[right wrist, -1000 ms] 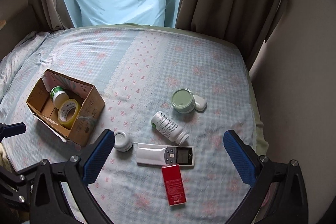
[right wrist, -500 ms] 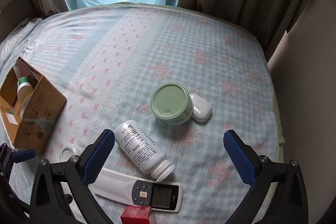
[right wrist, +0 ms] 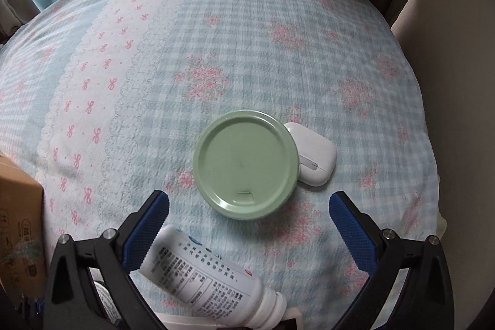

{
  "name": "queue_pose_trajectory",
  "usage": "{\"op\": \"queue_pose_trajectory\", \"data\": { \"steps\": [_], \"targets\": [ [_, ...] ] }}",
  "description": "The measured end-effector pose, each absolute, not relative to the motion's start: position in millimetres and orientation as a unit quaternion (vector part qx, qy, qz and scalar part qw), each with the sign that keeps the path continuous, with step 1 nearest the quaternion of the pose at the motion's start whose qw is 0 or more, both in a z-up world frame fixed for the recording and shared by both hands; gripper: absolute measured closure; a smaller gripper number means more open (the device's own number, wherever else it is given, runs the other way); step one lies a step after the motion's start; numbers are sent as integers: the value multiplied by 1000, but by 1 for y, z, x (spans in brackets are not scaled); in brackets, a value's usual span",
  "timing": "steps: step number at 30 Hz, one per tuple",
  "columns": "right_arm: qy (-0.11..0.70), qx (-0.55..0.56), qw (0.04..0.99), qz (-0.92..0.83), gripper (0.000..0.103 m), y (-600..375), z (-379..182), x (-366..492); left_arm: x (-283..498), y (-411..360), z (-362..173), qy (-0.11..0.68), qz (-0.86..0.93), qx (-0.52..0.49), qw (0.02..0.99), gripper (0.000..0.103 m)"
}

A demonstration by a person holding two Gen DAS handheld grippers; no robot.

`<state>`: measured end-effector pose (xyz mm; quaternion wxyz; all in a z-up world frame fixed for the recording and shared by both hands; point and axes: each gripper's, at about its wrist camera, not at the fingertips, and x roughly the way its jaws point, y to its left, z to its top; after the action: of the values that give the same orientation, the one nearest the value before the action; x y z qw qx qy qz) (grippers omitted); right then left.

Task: Organize rigid objects
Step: 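Grasp the small white cream jar with the left tool while the right tool grasps the green-lidded jar, then carry the cream jar and green-lidded jar with both tools over the box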

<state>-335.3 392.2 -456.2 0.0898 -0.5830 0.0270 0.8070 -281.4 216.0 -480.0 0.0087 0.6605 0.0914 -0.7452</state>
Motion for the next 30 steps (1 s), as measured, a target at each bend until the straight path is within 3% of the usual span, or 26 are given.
{"op": "queue_pose_trajectory", "data": {
  "steps": [7,15,19,21,30],
  "targets": [
    [-3,-601,132,788,0,387,-470,-360,-286,211,-498,113,-727,677,11,28],
    [-66,-605,162,777,18,382,-482,-368,-285,215,-503,105,-729,677,-4,37],
    [-63,-610,160,774,27,386,-487,-370,-284,217,-503,104,-730,675,-12,49],
    [-62,-611,155,774,34,385,-488,-371,-283,219,-503,100,-731,675,-12,49],
    [-54,-609,153,776,36,393,-485,-368,-276,218,-503,101,-732,674,-17,49]
  ]
}}
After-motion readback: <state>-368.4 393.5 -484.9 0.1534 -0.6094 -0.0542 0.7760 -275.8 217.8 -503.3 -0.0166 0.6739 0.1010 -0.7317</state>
